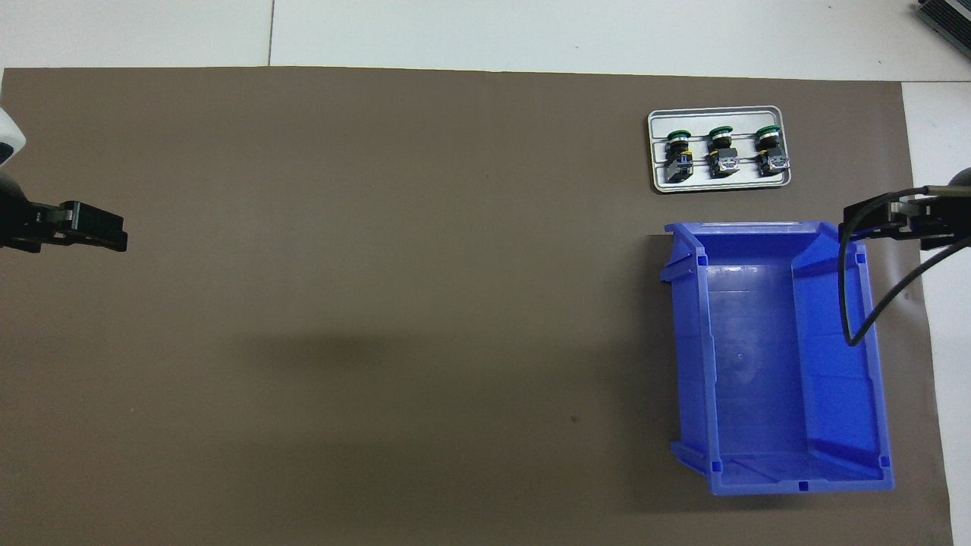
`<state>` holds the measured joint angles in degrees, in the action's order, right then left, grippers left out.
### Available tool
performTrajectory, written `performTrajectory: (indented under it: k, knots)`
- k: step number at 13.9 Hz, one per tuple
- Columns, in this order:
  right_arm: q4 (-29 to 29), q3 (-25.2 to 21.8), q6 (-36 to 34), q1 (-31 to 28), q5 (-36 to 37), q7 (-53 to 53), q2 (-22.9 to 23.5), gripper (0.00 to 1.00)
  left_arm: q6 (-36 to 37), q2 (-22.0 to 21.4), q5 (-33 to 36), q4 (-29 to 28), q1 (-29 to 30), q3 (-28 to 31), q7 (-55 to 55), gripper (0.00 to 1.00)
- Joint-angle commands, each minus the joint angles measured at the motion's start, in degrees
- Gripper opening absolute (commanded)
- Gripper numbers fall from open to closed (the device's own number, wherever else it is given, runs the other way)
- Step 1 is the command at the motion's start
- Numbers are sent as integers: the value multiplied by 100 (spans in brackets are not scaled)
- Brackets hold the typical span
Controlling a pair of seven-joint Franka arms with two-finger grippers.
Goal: Place and press button with both arms
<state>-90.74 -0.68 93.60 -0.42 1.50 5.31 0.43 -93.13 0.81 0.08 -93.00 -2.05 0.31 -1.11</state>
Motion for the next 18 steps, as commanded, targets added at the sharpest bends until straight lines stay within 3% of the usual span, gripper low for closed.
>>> performTrajectory:
  k: [1, 7, 11, 15, 18]
  knots:
    - [-111, 15, 387, -81, -53, -127, 97, 91, 14, -64, -17, -69, 47, -40, 15, 100]
    - [90, 15, 1370, -213, -44, -136, 1027, 91, 14, -64, -17, -69, 47, -40, 15, 100]
    - [977, 24, 1809, -248, -27, -153, 2222, 91, 14, -64, -17, -69, 47, -40, 15, 100]
    - [1155, 32, 2776, -222, -18, -224, 2944, 90, 14, -64, -17, -69, 47, -40, 15, 100]
    - [1986, 252, 2822, -248, -9, -250, 3751, 90, 14, -64, -17, -69, 47, -40, 15, 100]
